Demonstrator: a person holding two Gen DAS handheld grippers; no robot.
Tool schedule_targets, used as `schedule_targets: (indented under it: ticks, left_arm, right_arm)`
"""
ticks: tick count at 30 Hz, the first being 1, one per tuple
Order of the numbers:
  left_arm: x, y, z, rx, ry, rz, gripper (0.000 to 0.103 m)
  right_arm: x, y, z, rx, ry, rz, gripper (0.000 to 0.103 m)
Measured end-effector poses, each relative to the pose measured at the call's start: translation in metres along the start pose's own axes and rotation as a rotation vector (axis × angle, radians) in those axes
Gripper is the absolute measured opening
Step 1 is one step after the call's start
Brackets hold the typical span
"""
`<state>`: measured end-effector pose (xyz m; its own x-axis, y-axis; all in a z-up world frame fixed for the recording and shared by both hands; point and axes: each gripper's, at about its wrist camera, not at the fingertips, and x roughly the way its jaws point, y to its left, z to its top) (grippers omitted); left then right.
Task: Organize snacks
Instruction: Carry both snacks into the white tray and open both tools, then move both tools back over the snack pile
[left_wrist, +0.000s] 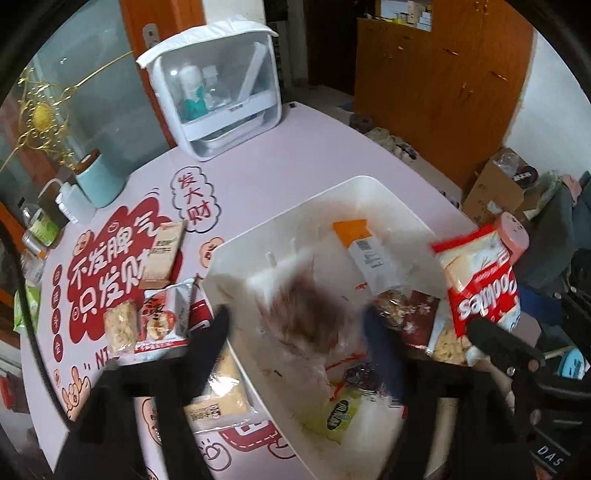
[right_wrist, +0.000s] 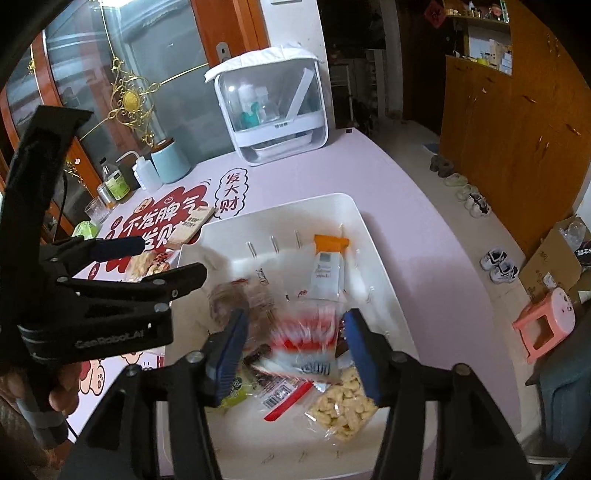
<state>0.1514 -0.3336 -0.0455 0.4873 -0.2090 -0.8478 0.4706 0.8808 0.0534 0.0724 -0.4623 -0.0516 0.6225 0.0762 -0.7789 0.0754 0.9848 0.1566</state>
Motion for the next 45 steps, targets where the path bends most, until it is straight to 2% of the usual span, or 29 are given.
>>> schedule_targets:
  ticks: [7,18,25,28,33,38,42,45]
  left_arm:
    - [-0.006,0.006,-0.010,0.027,0.004,0.007,0.083]
    - [-0.031,0.032,-0.031,0.011,0.005,0.027,0.083]
    - [-0.062,0.078,-0.048,-0.022,-0.021,0.075,0.083]
    - [-0.079,0.112,-0.057,-0.049,-0.040,0.114,0.083]
    - [-0.091,0.168,-0.066,-0.098,-0.051,0.179,0.085]
    - [-0.091,0.219,-0.067,-0.142,-0.050,0.220,0.085]
    - [-0.073,0.247,-0.058,-0.139,-0.039,0.255,0.085]
    - [-0.045,0.264,-0.048,-0.138,-0.005,0.259,0.086]
  right_arm:
    - [-0.001,0.009,-0.001,0.011,0.007,0.009,0.058]
    - [-0.007,0.040,-0.007,0.043,0.018,0.044,0.058]
    - [-0.007,0.080,-0.003,0.031,0.010,0.060,0.058]
    - [-0.004,0.100,0.002,0.013,0.012,0.070,0.058]
    - [0.003,0.134,0.023,-0.033,0.015,0.087,0.058]
    - [0.024,0.162,0.060,-0.046,0.034,0.109,0.058]
    - [0.059,0.175,0.096,-0.005,0.084,0.144,0.058]
    - [0.098,0.182,0.121,0.033,0.118,0.145,0.058]
